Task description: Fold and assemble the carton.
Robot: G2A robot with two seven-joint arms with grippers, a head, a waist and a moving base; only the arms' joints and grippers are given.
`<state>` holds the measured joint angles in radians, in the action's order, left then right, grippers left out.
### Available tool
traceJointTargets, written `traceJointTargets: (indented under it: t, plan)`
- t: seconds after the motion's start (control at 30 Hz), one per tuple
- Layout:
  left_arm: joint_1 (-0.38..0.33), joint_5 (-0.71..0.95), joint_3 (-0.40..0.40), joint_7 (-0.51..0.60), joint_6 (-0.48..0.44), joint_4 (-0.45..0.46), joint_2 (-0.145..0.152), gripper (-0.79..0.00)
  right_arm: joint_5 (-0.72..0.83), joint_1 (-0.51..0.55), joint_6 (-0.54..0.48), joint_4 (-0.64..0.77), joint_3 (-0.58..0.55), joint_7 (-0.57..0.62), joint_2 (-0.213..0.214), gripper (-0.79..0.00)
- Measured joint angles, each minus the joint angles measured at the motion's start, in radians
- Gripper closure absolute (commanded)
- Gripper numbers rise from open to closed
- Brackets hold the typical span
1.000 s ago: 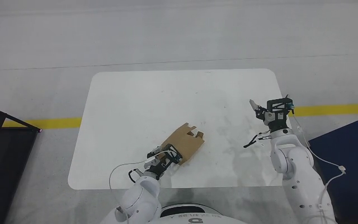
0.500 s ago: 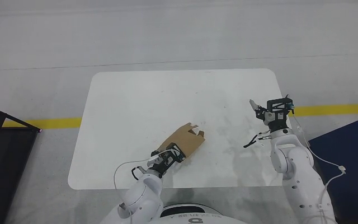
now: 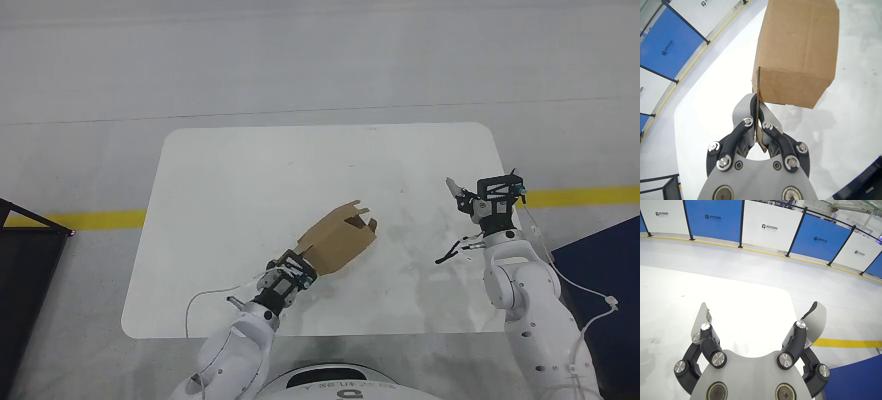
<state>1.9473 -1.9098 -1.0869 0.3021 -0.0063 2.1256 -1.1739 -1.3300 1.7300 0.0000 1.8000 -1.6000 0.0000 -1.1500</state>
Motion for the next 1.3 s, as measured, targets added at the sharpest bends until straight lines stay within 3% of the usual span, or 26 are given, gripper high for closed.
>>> traceJointTargets:
  t: [0.17,0.4,0.7,0.87,1.1,1.3]
  plan:
    - [0.054,0.108,-0.09,-0.195,-0.089,0.025,0.018,0.0,0.0,0.0,0.0,0.0,0.0,0.0,0.0,-0.785]
    - [0.116,0.215,-0.258,-0.466,-0.286,0.032,0.049,0.0,0.0,0.0,0.0,0.0,0.0,0.0,0.0,-0.785]
    - [0.181,0.229,-0.415,-0.673,-0.484,0.07,0.078,0.0,0.0,0.0,0.0,0.0,0.0,0.0,0.0,-0.785]
    - [0.185,0.167,-0.449,-0.668,-0.548,0.092,0.089,0.0,0.0,0.0,0.0,0.0,0.0,0.0,0.0,-0.785]
    - [0.165,0.094,-0.417,-0.559,-0.546,0.121,0.094,0.0,0.0,0.0,0.0,0.0,0.0,0.0,0.0,-0.785]
    - [0.151,0.085,-0.4,-0.536,-0.535,0.12,0.094,0.0,0.0,0.0,0.0,0.0,0.0,0.0,0.0,-0.785]
